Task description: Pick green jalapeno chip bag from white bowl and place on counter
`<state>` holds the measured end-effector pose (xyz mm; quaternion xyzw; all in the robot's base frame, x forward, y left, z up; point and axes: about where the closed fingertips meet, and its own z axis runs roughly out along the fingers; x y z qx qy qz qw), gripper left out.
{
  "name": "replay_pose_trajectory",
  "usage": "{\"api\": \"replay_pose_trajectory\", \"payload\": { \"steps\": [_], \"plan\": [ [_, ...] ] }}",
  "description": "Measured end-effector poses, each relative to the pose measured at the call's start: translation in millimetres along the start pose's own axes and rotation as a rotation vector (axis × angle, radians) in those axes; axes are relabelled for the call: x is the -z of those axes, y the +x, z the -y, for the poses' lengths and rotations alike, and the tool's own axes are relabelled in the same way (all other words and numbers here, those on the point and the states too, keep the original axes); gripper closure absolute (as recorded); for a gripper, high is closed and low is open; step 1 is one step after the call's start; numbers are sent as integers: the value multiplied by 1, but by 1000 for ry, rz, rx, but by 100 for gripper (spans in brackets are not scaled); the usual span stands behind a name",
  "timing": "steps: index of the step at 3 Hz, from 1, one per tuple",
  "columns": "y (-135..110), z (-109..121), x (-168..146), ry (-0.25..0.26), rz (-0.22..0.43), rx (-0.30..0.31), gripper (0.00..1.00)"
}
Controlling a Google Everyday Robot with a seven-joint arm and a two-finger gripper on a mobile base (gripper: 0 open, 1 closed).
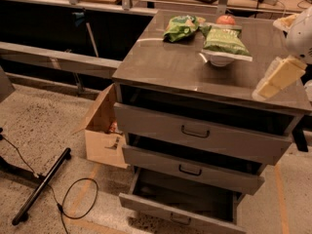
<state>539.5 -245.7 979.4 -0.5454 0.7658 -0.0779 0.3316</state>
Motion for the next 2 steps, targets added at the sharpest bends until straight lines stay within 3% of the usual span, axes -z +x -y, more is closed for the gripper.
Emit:
{"api": "replay_pose_trajectory", "payload": {
  "steps": [1,2],
  "plan": [
    [7,45,-17,129,59,-58,0],
    [3,56,-18,168,78,-59,0]
  ]
}}
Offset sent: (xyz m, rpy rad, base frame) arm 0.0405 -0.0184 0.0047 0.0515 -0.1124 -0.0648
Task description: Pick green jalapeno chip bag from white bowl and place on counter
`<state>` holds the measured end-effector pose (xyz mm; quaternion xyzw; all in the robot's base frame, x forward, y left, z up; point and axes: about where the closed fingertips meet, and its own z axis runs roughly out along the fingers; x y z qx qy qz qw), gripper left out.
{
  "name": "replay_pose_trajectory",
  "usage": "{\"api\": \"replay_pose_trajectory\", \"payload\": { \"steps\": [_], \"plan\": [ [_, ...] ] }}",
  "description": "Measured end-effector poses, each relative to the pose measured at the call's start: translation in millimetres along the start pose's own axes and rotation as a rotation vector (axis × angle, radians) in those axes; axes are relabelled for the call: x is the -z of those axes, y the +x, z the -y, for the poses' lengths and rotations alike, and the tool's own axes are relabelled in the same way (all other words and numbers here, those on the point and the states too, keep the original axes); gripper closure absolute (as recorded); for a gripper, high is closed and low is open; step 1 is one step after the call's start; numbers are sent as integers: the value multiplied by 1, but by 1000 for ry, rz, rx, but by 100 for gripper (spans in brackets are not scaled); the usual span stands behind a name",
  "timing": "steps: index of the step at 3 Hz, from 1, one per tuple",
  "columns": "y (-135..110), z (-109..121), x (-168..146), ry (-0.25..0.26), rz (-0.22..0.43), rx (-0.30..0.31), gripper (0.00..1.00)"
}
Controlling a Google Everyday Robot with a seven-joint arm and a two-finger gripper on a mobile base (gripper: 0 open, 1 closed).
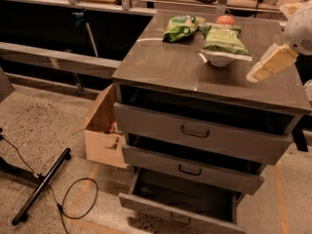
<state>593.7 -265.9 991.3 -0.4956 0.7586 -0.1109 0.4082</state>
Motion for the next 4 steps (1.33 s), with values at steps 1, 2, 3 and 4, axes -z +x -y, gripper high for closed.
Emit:
{"api": "replay_pose_trajectory", "payload": {
  "steps": [1,2,3,4],
  "plan": [
    [-2,-2,-1,-5,17,-8,0],
    [4,3,-28,27,25,-9,0],
    [6,22,-51,68,57,3,0],
    [7,37,-73,91,80,18,0]
  ]
}}
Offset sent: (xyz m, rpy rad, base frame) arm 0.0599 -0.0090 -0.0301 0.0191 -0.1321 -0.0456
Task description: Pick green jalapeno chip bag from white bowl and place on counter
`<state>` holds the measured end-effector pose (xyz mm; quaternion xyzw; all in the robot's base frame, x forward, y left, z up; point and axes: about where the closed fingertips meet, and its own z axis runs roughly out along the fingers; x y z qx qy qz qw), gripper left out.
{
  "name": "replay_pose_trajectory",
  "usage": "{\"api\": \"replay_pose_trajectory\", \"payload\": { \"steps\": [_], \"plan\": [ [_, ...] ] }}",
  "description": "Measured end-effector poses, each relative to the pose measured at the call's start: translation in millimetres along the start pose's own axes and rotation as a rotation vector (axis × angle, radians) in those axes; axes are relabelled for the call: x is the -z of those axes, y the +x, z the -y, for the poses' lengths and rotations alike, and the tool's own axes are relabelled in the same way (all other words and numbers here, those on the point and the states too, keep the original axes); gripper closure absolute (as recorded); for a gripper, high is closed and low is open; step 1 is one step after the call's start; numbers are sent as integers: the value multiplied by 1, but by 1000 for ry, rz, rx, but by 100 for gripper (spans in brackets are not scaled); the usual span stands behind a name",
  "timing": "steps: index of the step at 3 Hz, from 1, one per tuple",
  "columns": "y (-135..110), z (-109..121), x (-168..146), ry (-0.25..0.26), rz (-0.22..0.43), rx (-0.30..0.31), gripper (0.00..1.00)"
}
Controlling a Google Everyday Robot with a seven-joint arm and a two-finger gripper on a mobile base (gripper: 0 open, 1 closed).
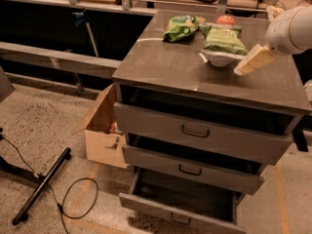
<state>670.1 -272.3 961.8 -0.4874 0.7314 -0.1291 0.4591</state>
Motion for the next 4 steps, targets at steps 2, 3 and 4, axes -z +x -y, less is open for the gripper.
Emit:
{"api": "replay_pose_trajectory", "payload": {
  "steps": [2,3,4],
  "plan": [
    [11,1,-43,1,0,14,0],
    [9,-5,-58,-37,28,9,18],
    [5,-10,-65,-71,53,6,41]
  ]
}}
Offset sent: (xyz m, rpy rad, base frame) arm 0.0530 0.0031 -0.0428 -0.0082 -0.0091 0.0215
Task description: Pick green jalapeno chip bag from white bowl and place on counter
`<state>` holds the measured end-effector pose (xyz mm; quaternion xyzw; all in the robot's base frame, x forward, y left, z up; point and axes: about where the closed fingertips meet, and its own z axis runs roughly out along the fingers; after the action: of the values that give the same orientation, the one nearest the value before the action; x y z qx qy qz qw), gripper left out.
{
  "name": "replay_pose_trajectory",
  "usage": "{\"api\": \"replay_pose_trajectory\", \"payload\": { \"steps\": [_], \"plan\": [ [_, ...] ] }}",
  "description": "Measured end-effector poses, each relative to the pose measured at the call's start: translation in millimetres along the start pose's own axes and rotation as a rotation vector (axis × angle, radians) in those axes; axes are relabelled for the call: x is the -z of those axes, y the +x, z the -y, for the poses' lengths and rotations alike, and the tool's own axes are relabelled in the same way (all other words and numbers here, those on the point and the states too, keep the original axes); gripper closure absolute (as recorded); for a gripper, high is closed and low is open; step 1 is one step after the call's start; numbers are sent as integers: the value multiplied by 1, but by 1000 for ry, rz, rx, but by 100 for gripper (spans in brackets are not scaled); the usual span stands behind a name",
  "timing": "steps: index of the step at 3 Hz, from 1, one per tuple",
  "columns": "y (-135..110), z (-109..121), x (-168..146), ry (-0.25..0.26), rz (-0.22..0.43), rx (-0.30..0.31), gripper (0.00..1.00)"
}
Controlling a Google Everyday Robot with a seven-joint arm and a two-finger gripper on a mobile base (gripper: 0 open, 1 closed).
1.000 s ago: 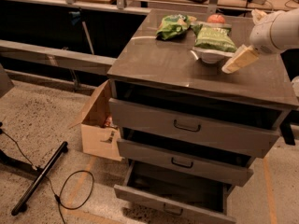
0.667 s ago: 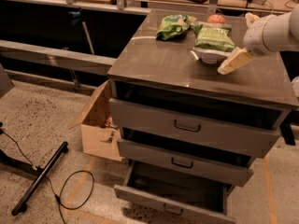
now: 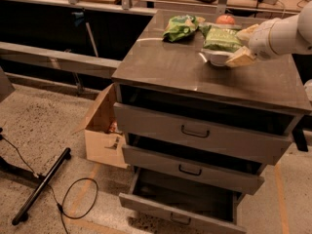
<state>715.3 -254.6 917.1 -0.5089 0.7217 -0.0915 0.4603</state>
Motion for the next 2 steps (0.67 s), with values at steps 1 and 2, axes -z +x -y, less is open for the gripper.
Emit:
{"api": "replay_pose_trajectory", "payload": {
  "steps": [1,2],
  "plan": [
    [-2,-2,0,-25,19,-3,64],
    [-5,7,5,-17,57,-65,87]
  ]
}}
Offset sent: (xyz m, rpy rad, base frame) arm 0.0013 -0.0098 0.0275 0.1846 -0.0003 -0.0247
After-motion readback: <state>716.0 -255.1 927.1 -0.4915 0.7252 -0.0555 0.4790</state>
